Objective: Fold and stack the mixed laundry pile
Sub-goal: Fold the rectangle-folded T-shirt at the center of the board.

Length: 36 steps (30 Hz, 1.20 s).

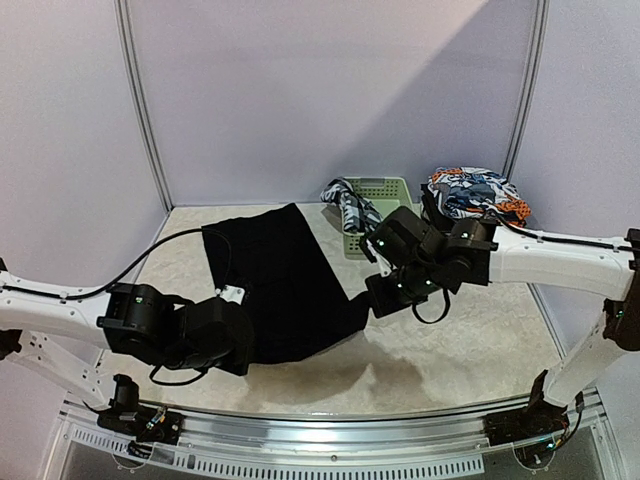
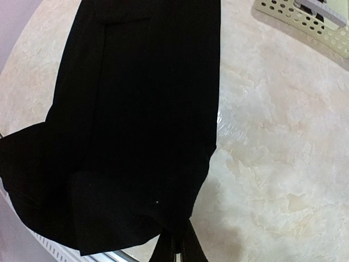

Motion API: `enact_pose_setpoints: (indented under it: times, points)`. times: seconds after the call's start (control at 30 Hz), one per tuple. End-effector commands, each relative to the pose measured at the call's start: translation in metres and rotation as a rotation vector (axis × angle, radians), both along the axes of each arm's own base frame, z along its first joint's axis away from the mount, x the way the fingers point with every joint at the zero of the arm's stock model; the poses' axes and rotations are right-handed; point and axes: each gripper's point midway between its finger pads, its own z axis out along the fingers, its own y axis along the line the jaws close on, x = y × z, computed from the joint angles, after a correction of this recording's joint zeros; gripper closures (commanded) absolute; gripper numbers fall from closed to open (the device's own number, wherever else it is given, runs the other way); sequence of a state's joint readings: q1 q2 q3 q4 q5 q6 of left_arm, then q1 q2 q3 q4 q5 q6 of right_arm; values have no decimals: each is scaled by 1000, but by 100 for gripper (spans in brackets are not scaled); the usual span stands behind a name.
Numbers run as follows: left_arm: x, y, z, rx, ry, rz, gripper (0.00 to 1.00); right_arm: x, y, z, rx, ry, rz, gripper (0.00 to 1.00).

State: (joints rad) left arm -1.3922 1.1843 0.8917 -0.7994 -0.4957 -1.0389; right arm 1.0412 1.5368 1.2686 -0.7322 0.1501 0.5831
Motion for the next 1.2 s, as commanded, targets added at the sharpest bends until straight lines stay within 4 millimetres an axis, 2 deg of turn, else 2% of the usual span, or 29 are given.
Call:
enact_pose_setpoints:
  times: [0.0,0.33,0.6,0.9,1.17]
  points:
    - [27,23,5,42,-82,89,100,29,12,10,-15,-41,1,100]
    - [68,61,0,86,-130,225,100,91,40,3,-55,-36,-9,100]
    - [104,75,-9,110,-147,259,100,136,54,-4,-75,-39,-17,100]
    - [138,83,-33,160,-127,302,100,171,70,-21,-63,-59,-11,100]
    - [154,92,-52,200,-104,336,100,197,81,-38,-41,-72,1,100]
